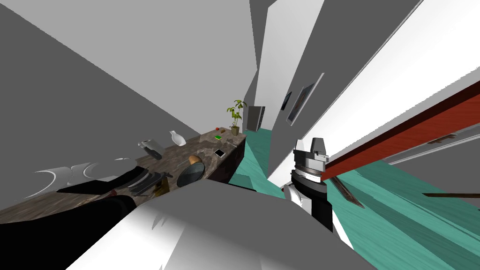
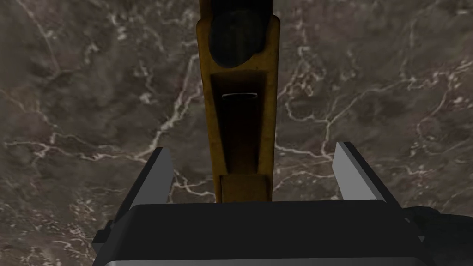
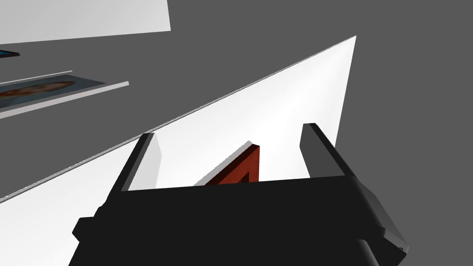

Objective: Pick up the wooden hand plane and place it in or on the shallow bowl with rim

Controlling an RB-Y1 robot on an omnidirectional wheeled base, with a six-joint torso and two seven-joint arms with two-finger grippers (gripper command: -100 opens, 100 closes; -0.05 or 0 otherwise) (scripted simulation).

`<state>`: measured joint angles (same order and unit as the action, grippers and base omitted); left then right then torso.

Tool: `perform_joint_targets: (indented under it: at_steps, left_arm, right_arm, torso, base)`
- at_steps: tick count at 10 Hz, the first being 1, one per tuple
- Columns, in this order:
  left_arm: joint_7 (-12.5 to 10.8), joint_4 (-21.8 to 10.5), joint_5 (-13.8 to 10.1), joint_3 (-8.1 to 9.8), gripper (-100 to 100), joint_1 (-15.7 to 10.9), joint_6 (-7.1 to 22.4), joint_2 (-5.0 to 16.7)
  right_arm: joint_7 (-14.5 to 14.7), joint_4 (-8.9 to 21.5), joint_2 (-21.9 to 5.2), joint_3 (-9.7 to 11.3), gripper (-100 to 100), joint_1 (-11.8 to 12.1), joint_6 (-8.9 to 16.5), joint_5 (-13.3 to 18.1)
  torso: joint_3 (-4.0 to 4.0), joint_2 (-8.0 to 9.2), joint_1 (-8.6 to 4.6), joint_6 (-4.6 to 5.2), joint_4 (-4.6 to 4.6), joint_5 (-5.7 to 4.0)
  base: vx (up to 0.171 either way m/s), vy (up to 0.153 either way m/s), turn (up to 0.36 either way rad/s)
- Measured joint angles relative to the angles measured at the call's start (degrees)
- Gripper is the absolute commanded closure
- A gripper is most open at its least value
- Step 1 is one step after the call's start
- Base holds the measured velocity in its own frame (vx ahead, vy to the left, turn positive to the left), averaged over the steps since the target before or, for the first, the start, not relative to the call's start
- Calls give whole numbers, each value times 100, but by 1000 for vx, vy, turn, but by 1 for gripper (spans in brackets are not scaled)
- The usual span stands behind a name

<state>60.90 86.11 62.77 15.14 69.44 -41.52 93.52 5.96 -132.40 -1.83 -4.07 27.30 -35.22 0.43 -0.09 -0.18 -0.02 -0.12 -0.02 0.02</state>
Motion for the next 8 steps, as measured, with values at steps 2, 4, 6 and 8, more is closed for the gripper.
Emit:
perform_joint_targets:
  at_steps: [2,4,6,8]
  left_arm:
    - [-1,0,2,-2,100,3,-5,2]
    - [-1,1,1,0,100,1,-3,1]
    - [0,1,1,0,100,2,-3,1]
    - [14,-98,-79,52,100,-103,-158,165]
  right_arm:
    - [0,0,0,0,0,0,0,0]
    - [0,0,0,0,0,0,0,0]
    - [0,0,0,0,0,0,0,0]
    - [0,0,0,0,0,0,0,0]
  torso:
    - [3,3,-3,2,3,0]
    - [3,4,-3,0,2,-1]
    - [3,4,-4,1,2,-1]
    - [8,14,-12,-5,3,-6]
  base:
    - [0,0,0]
    - [0,0,0]
    - [-11,-6,62]
    - [-30,-15,83]
